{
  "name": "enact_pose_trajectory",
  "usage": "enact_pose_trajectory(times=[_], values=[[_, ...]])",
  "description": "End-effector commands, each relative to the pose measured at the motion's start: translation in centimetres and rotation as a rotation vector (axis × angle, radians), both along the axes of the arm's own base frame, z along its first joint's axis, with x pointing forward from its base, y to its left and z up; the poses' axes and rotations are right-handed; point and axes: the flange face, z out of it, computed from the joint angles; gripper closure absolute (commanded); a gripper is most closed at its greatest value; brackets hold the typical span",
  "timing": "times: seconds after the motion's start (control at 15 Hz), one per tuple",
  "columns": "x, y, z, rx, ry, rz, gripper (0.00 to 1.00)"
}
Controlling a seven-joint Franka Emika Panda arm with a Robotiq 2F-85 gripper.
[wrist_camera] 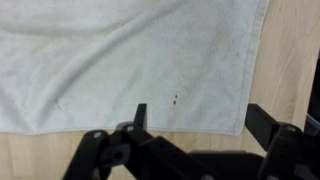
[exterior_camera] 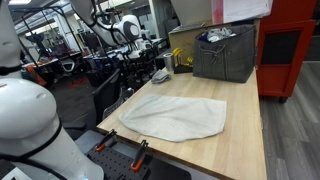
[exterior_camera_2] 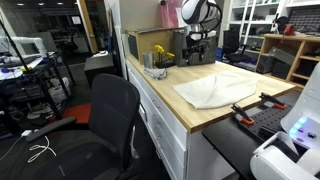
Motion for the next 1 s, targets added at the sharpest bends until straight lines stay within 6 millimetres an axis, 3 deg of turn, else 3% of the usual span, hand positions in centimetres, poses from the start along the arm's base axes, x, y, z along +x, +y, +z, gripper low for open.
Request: enact_pose_trajectory(times=[0.0,0.6,0.93], values=[[1.1,0.7,-3.0,0.010,0.016,-0.082,0.00],[5.8,4.4,-9.1,0.083,0.081,-0.163,0.00],[8.5,5.1,-12.4,0.054,0.086,-0.189,0.00]])
